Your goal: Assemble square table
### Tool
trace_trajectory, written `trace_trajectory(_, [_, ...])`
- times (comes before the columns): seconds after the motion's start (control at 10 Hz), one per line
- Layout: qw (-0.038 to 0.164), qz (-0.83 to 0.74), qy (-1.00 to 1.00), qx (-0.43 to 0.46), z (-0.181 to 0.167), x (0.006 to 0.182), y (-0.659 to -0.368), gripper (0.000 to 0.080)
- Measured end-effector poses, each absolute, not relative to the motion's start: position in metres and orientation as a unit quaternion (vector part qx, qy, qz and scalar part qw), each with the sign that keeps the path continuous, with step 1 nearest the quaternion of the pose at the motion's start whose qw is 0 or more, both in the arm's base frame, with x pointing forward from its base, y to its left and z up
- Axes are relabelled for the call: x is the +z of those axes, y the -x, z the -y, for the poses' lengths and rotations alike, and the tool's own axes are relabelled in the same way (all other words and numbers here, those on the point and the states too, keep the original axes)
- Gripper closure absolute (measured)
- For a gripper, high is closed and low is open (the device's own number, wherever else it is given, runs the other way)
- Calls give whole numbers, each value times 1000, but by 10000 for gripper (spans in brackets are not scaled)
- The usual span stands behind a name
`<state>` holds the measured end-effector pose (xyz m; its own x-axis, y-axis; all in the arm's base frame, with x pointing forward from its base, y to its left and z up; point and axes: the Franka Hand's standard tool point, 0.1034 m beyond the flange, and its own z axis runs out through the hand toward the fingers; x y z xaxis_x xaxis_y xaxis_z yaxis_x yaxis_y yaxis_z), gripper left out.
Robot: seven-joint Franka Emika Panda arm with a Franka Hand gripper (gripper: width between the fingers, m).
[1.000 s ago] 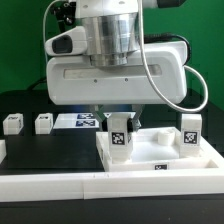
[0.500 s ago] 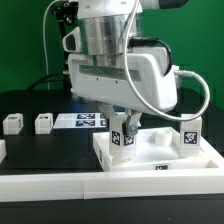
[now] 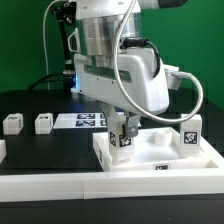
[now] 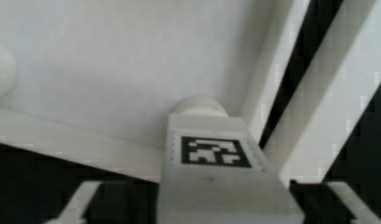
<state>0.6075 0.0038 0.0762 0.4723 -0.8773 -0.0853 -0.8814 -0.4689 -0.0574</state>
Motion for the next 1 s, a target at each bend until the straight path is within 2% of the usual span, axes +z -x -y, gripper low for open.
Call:
trace_trajectory(0.1, [47, -506, 861, 21, -5, 76, -608, 248])
trace_trajectory(0.2, [48, -476, 878, 19, -6, 77, -609, 181])
trace_trajectory(0.5, [48, -336, 941, 10, -10, 77, -609, 151])
trace_trajectory(1.0, [48, -116, 992, -8, -10, 77, -610, 150])
